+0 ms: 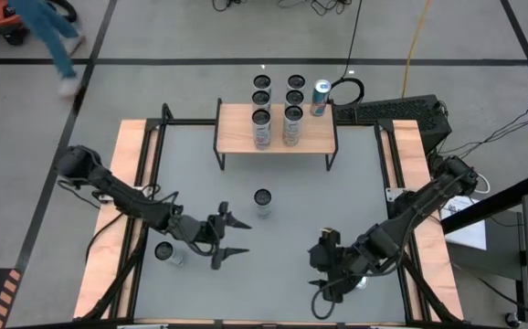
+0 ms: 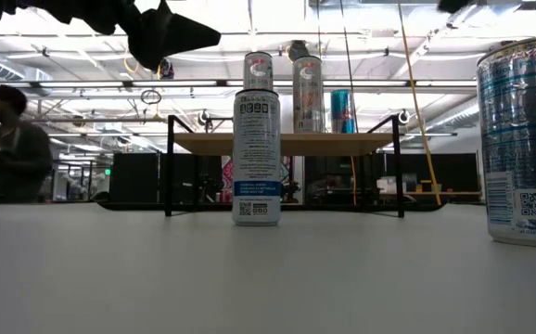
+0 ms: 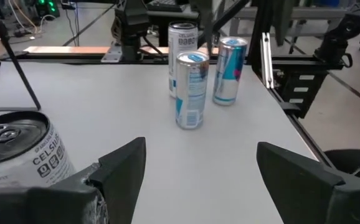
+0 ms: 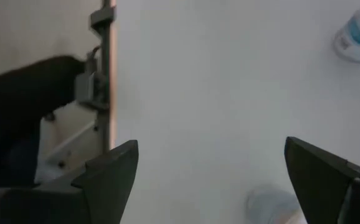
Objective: Place canned beverage on shelf
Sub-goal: Put the top blue soda can on the shelf aligned with the other blue soda can
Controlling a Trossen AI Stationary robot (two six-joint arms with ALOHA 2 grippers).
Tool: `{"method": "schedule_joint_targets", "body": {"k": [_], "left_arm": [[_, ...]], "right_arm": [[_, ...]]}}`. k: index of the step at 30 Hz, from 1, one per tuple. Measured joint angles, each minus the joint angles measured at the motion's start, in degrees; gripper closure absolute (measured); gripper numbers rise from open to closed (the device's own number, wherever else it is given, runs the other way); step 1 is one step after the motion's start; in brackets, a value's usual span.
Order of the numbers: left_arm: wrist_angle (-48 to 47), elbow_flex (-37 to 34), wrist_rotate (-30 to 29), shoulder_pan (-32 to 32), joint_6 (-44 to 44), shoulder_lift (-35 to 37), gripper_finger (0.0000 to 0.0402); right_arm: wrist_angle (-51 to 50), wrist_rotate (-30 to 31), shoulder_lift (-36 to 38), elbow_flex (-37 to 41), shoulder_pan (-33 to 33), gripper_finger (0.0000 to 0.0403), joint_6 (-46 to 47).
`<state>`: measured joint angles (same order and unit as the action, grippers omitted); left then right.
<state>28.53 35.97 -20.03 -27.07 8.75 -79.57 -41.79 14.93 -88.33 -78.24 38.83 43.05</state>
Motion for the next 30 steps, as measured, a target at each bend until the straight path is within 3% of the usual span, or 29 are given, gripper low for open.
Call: {"method": "schedule_joint_targets", "body": {"k": [7,12,20,30], "left_arm": [[1.7,0.0,0.0,0.0,0.0,-0.2,0.0096],[2.1,0.0,0.0,0.0,0.0,-0.2,0.0096],[2.1,0.0,0.0,0.0,-0.1,-0.2,0.0096],[3.0,0.0,-0.2,0.1,-0.8,-0.2,0.0096]], "right_arm": [[-19.3,-0.2,0.0,-7.5,1.5,0.0067,-5.3],[-30.9,2.9,0.5,-7.6,1.5,0.0067,-2.2],[-25.2,2.8,0.4,-7.6,0.9,0.0067,-1.6],[-21.0,-0.2,0.3,-1.0,-0.5,0.0067,-2.3]]}}
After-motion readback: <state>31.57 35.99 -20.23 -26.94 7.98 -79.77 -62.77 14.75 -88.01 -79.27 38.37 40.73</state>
